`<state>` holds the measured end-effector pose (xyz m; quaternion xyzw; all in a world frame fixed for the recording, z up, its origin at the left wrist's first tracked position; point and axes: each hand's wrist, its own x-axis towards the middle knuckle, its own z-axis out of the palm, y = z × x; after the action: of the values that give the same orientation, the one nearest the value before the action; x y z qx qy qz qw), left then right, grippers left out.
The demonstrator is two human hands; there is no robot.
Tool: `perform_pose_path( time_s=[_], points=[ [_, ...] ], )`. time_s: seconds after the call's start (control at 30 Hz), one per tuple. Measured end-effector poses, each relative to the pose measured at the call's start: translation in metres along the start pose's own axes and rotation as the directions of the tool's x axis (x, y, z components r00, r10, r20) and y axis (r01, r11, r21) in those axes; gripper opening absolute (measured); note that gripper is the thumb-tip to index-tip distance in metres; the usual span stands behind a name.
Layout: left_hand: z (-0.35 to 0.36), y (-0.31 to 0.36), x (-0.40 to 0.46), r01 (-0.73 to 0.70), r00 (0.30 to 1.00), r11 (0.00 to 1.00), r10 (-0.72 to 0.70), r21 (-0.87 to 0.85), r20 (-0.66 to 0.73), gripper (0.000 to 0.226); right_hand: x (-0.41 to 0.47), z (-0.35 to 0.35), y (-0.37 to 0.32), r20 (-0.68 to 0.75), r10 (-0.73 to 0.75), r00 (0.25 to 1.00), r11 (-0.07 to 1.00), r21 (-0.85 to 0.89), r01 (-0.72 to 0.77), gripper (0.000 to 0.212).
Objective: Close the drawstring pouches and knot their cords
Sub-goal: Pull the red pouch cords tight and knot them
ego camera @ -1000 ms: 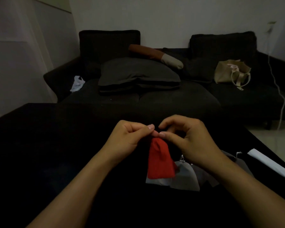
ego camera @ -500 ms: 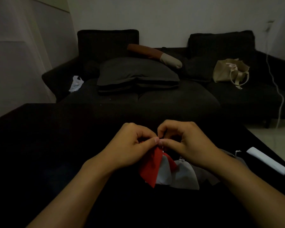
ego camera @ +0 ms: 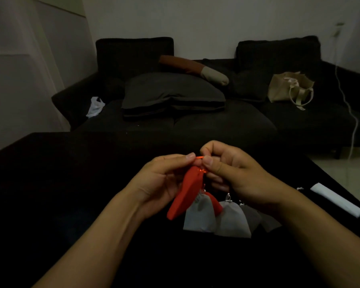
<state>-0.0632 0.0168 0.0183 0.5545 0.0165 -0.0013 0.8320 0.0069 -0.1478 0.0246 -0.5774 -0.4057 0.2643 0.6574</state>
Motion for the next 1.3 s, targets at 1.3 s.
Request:
perform_pose_path(
  time_s=[1.3],
  points=[
    [-0.006, -0.005, 0.004, -0.25, 0.925, 0.562, 0.378, 0.788, 0.024, 0.032, -0.001, 0.009, -0.016, 0.117, -0.183, 0.976, 0.083, -0.987, 0.134, 0.021]
  ],
)
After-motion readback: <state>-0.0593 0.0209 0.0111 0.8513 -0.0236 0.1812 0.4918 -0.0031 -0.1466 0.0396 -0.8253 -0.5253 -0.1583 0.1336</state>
